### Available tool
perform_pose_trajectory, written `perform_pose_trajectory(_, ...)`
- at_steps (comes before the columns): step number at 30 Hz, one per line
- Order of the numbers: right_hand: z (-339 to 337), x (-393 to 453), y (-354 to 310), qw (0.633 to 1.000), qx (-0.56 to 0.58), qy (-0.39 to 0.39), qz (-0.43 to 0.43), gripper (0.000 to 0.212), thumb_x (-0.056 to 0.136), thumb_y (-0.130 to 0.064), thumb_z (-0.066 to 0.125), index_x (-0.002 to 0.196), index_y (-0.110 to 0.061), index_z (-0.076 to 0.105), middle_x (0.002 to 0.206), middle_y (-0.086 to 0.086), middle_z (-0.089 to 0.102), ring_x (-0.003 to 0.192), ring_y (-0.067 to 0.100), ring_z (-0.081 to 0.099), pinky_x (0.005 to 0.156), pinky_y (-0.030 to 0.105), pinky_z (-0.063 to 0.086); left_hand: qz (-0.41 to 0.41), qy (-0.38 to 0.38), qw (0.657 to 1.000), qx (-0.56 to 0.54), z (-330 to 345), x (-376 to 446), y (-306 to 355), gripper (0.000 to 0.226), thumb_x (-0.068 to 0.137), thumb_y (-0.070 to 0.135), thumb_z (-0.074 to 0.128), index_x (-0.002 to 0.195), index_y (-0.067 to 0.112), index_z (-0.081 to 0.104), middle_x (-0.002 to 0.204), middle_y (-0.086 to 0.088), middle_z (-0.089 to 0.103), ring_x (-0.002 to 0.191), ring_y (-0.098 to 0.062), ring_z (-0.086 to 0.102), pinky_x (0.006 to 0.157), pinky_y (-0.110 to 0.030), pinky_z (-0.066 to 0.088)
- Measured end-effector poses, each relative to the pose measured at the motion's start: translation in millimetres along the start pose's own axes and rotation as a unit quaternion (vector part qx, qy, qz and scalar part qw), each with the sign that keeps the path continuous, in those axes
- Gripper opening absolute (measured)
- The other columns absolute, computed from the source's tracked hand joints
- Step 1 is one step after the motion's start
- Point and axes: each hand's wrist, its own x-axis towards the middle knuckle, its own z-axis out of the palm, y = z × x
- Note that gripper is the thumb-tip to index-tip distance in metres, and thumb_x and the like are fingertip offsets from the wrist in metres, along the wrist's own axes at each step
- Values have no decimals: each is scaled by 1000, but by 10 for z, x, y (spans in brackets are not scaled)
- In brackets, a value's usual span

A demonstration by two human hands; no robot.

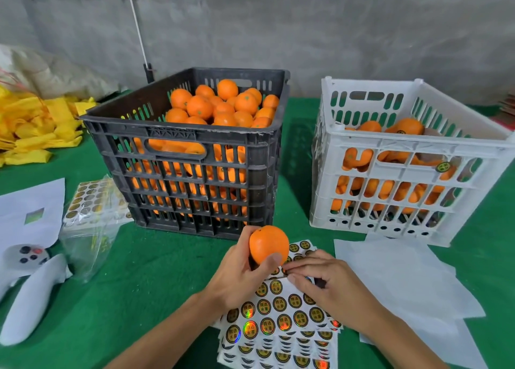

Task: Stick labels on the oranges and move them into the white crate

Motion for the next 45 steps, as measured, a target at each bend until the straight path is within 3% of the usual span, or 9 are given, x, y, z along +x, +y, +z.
perform_pose_trajectory(6, -80, -4, -19, 998, 57, 6, 23, 13, 94, -29, 73, 103, -33, 81, 107, -26, 72, 115, 3, 59, 96, 15, 44, 5, -25, 1000, 17, -10, -1, -37, 70, 74, 94, 55, 128, 53, 39, 110, 21, 67, 96, -7, 69, 83, -37, 60)
perform_pose_trajectory(14, -73, -59, -43, 985, -83, 37, -144, 13, 94, -30, 76, 95, -17, 79, 96, -13, 67, 91, 3, 61, 79, 24, 51, -12, 23, 999, 41, -61, 48, -59, 69, 73, 96, 51, 122, 49, 42, 96, 11, 70, 82, -7, 68, 72, -30, 54)
perform_pose_trajectory(17, -50, -54, -27, 995, -51, 7, -90, 30, 92, -49, 73, 115, -29, 76, 111, -23, 62, 109, 1, 58, 94, 19, 45, -37, 46, 998, 18, -104, 74, -103, 66, 76, 91, 53, 121, 44, 46, 98, 7, 71, 86, -7, 68, 80, -36, 55)
perform_pose_trajectory(21, -15, -57, 60, 995, -87, -46, -12, 71, 89, -73, 58, 151, -41, 43, 151, -39, 29, 144, -10, 22, 118, 16, 17, -49, 43, 998, 14, -106, 98, -115, 65, 74, 91, 54, 118, 45, 49, 98, 10, 72, 86, -7, 68, 81, -38, 55)
perform_pose_trajectory(23, 4, -37, 84, 997, -60, -50, 14, 67, 92, -68, 58, 150, -38, 46, 152, -38, 31, 144, -12, 20, 122, 21, 17, -45, 39, 998, 15, -104, 99, -108, 68, 70, 97, 51, 116, 46, 48, 99, 15, 71, 86, -7, 68, 77, -34, 54)
perform_pose_trajectory(25, 7, -11, 100, 998, -41, -32, 24, 56, 93, -59, 62, 143, -34, 57, 143, -34, 46, 138, -8, 34, 120, 28, 26, -43, 40, 998, 13, -100, 99, -109, 67, 71, 96, 51, 117, 46, 48, 101, 16, 70, 85, -7, 68, 75, -31, 50)
perform_pose_trajectory(31, 9, 10, 82, 998, -45, 8, -33, 27, 92, -45, 71, 114, -31, 77, 117, -24, 65, 118, 2, 55, 107, 30, 37, -47, 42, 998, 24, -94, 87, -116, 59, 74, 92, 52, 115, 50, 48, 99, 12, 71, 87, -3, 67, 76, -30, 50)
perform_pose_trajectory(38, 24, 25, 172, 999, -26, -13, 18, 52, 91, -57, 64, 135, -29, 65, 139, -30, 51, 134, 0, 42, 116, 34, 33, -48, 35, 997, 40, -95, 84, -109, 70, 67, 100, 46, 117, 50, 45, 99, 11, 70, 86, 0, 66, 76, -31, 48)
perform_pose_trajectory(45, 28, 99, 164, 999, -17, 28, -9, 28, 90, -46, 71, 110, -28, 78, 113, -22, 66, 114, 7, 57, 102, 39, 42, -50, 34, 997, 50, -93, 79, -100, 60, 76, 89, 50, 119, 47, 45, 100, 8, 69, 84, 2, 65, 73, -29, 46)
